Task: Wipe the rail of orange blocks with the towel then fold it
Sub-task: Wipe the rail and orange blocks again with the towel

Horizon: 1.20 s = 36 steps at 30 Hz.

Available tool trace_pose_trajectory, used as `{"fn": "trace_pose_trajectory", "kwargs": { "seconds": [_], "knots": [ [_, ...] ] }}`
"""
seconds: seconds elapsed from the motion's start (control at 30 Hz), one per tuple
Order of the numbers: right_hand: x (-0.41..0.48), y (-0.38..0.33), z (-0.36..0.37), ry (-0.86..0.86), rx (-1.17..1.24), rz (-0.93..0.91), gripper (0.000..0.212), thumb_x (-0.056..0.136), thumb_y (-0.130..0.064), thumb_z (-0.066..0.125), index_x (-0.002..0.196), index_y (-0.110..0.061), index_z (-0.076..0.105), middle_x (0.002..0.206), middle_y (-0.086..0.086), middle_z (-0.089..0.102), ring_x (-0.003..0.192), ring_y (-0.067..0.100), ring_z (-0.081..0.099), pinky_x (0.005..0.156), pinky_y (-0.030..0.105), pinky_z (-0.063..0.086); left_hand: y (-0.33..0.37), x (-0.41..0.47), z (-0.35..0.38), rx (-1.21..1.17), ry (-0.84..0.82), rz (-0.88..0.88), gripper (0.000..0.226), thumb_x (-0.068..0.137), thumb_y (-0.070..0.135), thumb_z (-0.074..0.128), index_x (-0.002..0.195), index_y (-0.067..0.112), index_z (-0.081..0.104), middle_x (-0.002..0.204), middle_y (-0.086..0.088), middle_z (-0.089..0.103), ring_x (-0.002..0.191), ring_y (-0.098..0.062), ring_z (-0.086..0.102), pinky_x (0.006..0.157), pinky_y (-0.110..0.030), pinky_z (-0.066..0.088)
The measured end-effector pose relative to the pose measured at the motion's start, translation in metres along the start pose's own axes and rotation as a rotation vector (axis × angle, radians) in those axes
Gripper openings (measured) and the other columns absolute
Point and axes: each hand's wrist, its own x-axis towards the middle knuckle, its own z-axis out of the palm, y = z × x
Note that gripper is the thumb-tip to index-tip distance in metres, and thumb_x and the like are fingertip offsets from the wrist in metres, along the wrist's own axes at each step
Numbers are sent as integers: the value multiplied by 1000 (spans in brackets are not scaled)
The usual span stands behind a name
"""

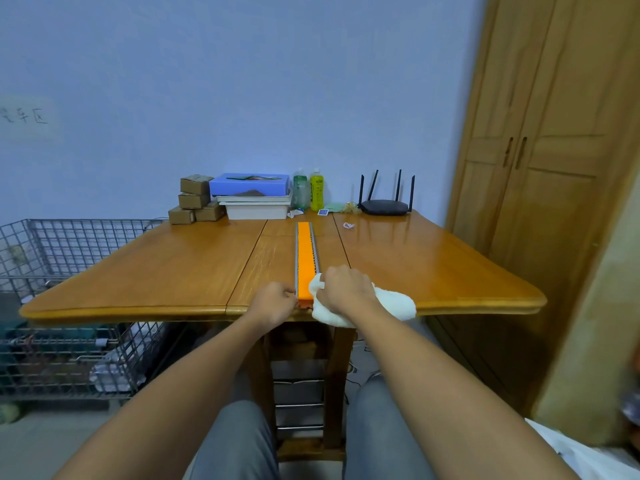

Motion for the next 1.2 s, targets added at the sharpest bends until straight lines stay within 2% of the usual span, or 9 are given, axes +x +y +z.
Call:
{"fn": "trace_pose_trajectory", "kwargs": {
  "seconds": [0.1, 0.3, 0.53, 0.67, 0.77, 0.9, 1.03, 1.13, 1.2],
  "knots": [
    [-10, -1, -1, 4, 0, -4, 30, 95, -28, 56, 123, -20, 63, 114, 5, 67, 96, 27, 60, 72, 34, 40, 1, -7, 0, 9, 2, -3, 41, 101, 22, 58, 140, 10, 59, 116, -11, 69, 102, -23, 63, 79, -29, 47],
    [-19, 3, -9, 19, 6, -30, 36, 95, -34, 57, 128, -21, 64, 115, 6, 67, 98, 28, 62, 71, 33, 41, 6, -18, 1, 11, 12, 1, 38, 100, 22, 58, 137, 12, 60, 115, -11, 69, 99, -21, 62, 76, -28, 45],
    [-15, 3, -14, 111, 80, -10, 31, 95, -35, 55, 119, -21, 67, 109, 7, 69, 95, 31, 64, 68, 33, 40, 15, -15, -9, -5, 60, 21, 20, 100, 21, 55, 106, 15, 73, 93, -2, 69, 84, -13, 60, 65, -26, 42],
    [-3, -1, -21, 168, 92, -25, 33, 94, -35, 54, 122, -25, 68, 109, 7, 69, 96, 32, 64, 67, 33, 39, 20, -6, -14, -183, 70, -20, 28, 104, 28, 53, 87, 15, 71, 86, -6, 72, 87, -22, 70, 79, -38, 56],
    [11, -5, -27, 193, 120, -25, 31, 95, -37, 52, 118, -26, 68, 108, 8, 69, 96, 33, 64, 67, 33, 41, 25, 2, -20, -299, 79, -16, 36, 106, 34, 48, 96, 11, 73, 92, -8, 72, 84, -24, 67, 79, -40, 55],
    [31, -11, -33, 215, 245, 12, 25, 92, -36, 50, 104, -28, 70, 100, 5, 70, 88, 31, 62, 65, 32, 42, 33, 13, -29, -433, 42, 3, 45, 106, 43, 44, 105, 9, 73, 102, -12, 72, 80, -17, 62, 72, -30, 47],
    [55, -18, -36, 244, 396, 62, 24, 90, -39, 53, 102, -31, 72, 96, 0, 69, 83, 26, 57, 63, 31, 39, 43, 27, -38, -628, 3, 41, 43, 104, 46, 47, 111, 15, 75, 102, -8, 76, 90, -19, 67, 83, -36, 51],
    [73, -20, -39, 272, 511, 92, 25, 89, -38, 50, 100, -32, 72, 92, -3, 70, 82, 23, 60, 64, 30, 44, 53, 41, -45, -780, -10, 57, 34, 103, 46, 52, 113, 23, 75, 106, -1, 78, 107, -25, 70, 99, -45, 55],
    [86, -21, -40, 309, 579, 90, 25, 89, -40, 48, 93, -31, 71, 87, -5, 69, 80, 21, 61, 64, 30, 47, 59, 52, -52, -836, -5, 66, 34, 101, 46, 54, 114, 22, 75, 109, 0, 78, 109, -24, 71, 102, -47, 54]
  ]
}}
